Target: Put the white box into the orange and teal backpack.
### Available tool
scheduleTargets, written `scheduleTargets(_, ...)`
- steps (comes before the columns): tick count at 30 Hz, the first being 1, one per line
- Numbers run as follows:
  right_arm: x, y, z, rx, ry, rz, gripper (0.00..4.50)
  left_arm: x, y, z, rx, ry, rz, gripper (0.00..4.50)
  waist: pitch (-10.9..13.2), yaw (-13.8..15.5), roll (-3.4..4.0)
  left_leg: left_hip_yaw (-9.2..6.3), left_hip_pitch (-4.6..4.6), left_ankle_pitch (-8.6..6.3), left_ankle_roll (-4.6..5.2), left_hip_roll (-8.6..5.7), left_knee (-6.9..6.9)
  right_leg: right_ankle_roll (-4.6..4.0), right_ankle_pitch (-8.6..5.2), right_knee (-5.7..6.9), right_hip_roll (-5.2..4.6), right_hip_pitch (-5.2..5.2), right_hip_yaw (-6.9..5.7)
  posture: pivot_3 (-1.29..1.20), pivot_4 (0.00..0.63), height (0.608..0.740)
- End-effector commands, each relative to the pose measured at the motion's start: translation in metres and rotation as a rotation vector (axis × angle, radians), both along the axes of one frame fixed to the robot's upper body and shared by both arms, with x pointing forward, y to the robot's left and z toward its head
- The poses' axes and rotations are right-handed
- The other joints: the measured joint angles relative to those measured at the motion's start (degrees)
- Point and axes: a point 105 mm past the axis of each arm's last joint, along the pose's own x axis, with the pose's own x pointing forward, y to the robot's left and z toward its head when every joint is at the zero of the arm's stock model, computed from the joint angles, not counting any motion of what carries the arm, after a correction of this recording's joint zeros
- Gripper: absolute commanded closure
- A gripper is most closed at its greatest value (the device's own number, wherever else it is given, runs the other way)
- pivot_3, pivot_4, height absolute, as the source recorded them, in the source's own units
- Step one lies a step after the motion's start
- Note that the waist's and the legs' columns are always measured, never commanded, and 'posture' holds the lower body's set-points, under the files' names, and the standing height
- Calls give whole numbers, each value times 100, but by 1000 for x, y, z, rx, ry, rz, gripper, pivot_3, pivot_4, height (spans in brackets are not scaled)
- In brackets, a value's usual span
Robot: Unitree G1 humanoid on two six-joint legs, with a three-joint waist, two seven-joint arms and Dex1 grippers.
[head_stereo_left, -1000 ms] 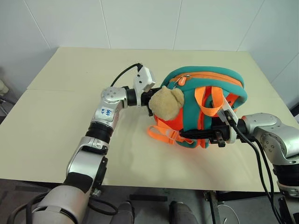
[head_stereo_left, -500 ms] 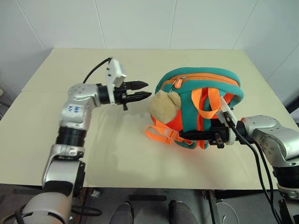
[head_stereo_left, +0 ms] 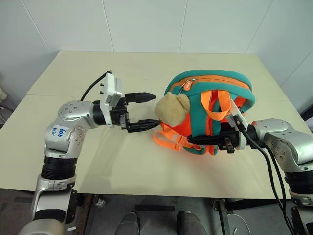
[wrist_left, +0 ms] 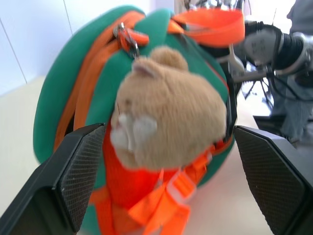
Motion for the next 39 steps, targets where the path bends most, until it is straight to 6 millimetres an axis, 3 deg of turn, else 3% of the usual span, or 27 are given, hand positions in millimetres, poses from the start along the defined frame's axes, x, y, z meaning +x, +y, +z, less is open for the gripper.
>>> scheduleTargets(1,-2,2,7,4,-35,22,4500,2,-11,6,-29,-53,5,39,0,-5,0,0,0,0,0,0,0,0,0,0,0,0,0,0,150,740)
scheduleTargets(3,-2,2,8,4,-37,22,4500,3,-16,9,-48,-70,3,216,0,-12,0,0,0,0,0,0,-1,0,0,0,0,-1,0,0,150,740)
scheduleTargets(7,-3,1,8,3,-39,16,4500,3,-11,13,-47,-81,-2,1222,0,-26,0,1,0,0,0,0,-1,0,0,-2,0,-1,0,0,150,740)
scheduleTargets(11,-4,0,7,6,-38,6,4500,20,16,11,48,-144,122,2436,0,-35,0,1,1,-1,1,0,-2,0,0,-2,0,-2,0,0,150,740)
scheduleTargets(15,-4,-1,7,9,-38,-1,4500,28,39,27,68,-182,179,3382,0,-25,0,1,-1,-1,1,0,-1,0,0,-4,0,-1,1,0,150,740)
scheduleTargets(22,-5,-2,7,11,-39,-12,4500,38,70,48,100,-220,249,3382,0,-35,0,1,-2,-2,2,0,-8,0,0,-7,0,-4,0,0,150,740)
scheduleTargets(27,-6,-4,7,12,-42,-25,4500,59,94,30,214,-215,345,3382,0,-43,0,2,0,-2,2,1,-11,0,-1,-5,0,-8,0,0,150,740)
scheduleTargets(34,-6,-2,9,19,-47,-29,4500,103,78,3,96,-123,437,3382,1,59,-2,2,-2,-2,2,0,-2,1,0,-1,0,-5,-2,0,150,740)
scheduleTargets(39,-8,-3,11,31,-48,-36,4500,118,53,-26,122,-45,437,3382,1,88,-2,4,-3,-2,2,0,-1,4,1,-2,0,-7,-1,0,150,740)
